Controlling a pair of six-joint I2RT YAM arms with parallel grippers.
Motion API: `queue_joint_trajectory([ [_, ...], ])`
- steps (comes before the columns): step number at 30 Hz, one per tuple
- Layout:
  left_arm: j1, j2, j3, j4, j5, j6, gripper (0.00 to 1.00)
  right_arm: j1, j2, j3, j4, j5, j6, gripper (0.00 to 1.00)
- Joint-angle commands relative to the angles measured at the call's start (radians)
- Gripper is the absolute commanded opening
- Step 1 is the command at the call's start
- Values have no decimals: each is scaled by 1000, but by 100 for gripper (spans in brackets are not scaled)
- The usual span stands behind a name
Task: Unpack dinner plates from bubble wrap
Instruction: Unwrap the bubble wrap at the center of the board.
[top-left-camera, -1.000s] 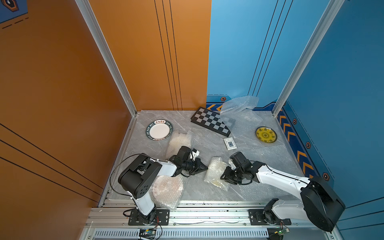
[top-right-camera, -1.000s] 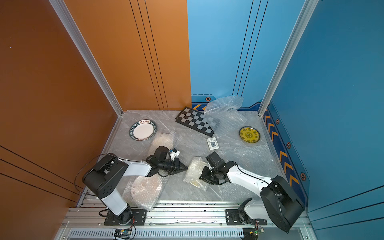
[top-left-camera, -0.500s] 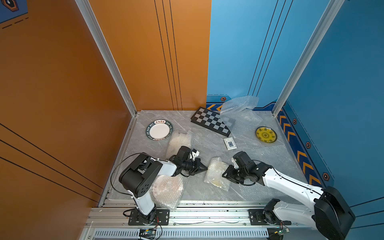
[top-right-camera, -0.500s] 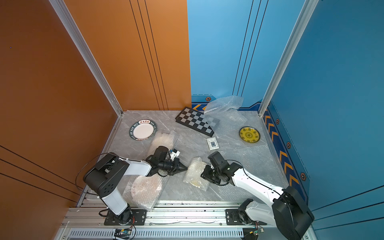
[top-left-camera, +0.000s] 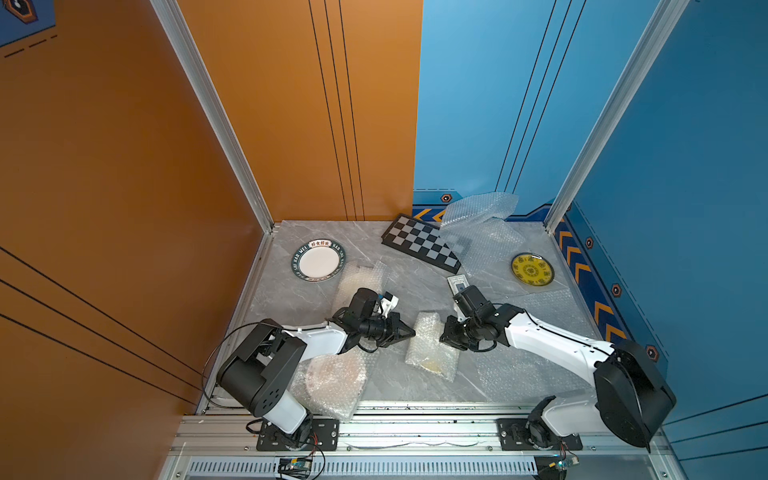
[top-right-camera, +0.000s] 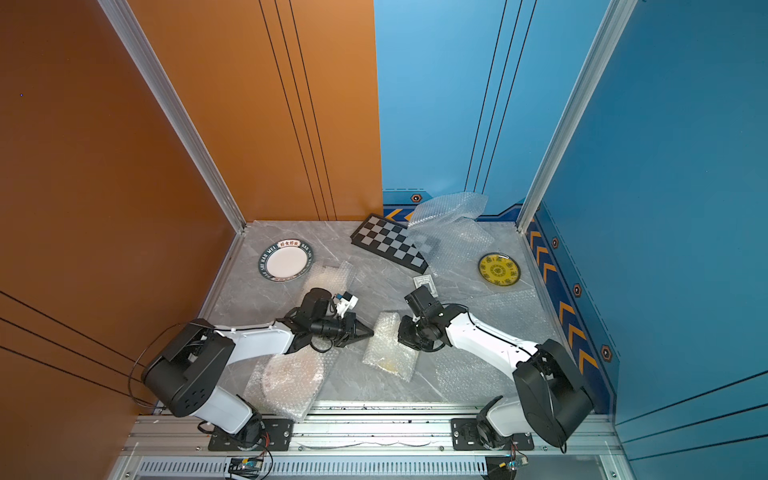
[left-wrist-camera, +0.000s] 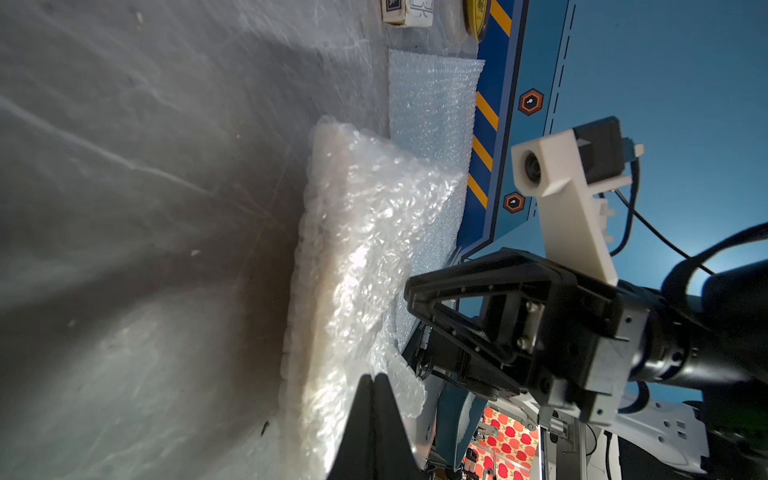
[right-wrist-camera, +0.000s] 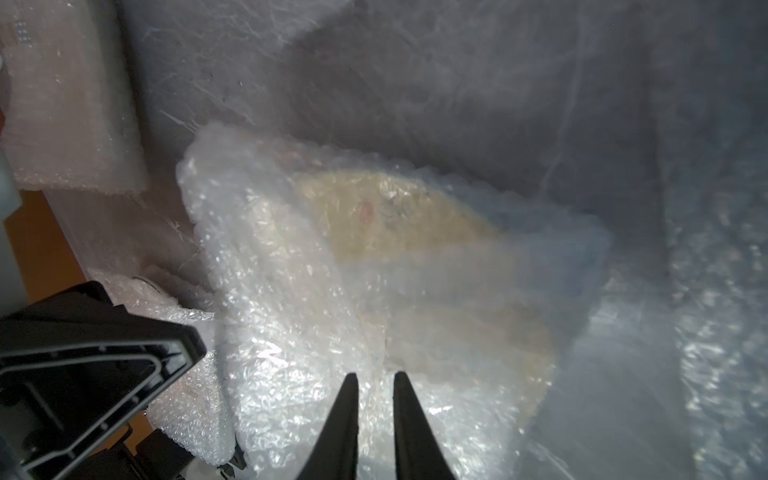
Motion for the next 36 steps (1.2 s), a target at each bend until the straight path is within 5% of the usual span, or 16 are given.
queue_joint_trajectory([
  [1,9,-32,1,-46,13,33,0,-1,73,58,2,-18,-46,18],
  [25,64,-167,89,-301,-2,109,0,60,453,400,66,-95,-64,14],
  [33,61,-181,162,-321,-15,82,0,6,171,290,51,-28,-47,39],
  [36,45,-178,203,-353,-22,86,0,-49,24,188,46,-18,-29,40],
])
